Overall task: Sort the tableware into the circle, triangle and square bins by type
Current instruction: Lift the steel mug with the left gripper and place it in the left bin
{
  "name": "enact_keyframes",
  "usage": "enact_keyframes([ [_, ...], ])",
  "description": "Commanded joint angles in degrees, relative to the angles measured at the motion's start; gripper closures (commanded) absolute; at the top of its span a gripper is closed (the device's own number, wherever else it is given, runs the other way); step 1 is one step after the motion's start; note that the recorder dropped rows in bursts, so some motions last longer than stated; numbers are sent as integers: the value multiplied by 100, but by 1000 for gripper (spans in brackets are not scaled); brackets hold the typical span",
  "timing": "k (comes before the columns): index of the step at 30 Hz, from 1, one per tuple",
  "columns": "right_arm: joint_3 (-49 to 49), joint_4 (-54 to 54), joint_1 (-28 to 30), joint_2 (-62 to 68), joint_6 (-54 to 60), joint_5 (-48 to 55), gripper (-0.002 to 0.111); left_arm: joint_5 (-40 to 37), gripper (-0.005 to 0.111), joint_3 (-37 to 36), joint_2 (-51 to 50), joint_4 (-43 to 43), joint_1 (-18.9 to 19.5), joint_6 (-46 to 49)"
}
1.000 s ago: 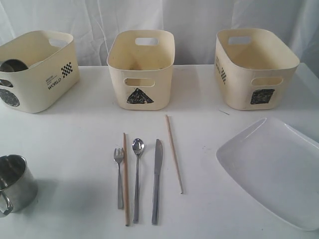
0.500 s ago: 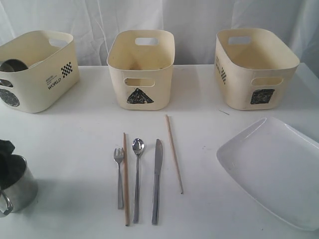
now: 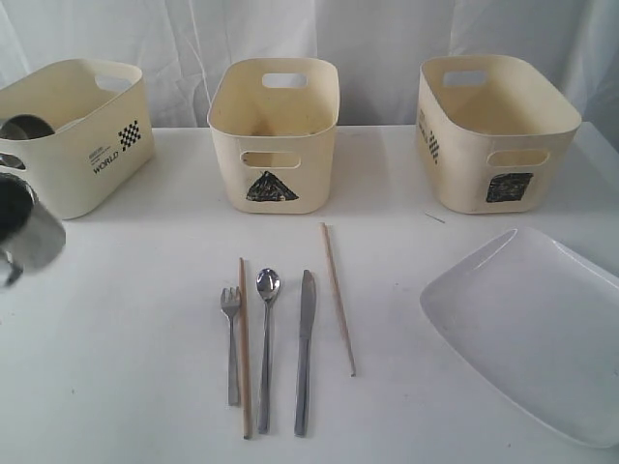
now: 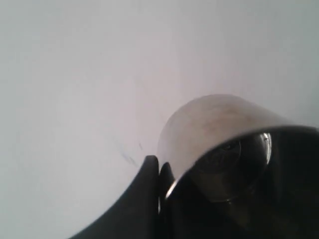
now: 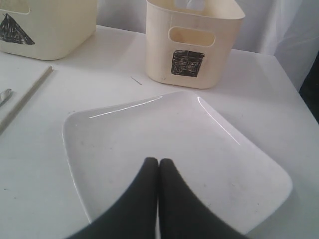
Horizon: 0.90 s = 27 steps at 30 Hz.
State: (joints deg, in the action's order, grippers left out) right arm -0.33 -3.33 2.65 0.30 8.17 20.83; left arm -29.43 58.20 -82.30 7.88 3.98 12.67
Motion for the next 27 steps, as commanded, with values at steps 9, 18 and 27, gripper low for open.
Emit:
enact_keyframes([
  [9,33,36,-31,-30,-10,-79,108,7155,107,1321,87,20,-5,-441],
  [18,33,36,-31,-30,-10,-79,108,6165,103,2930,-2755,-1325,-5,-762],
  [27,33,36,-31,-30,-10,-79,108,1844,50,4672,-3346,-1598,-16,-2525],
])
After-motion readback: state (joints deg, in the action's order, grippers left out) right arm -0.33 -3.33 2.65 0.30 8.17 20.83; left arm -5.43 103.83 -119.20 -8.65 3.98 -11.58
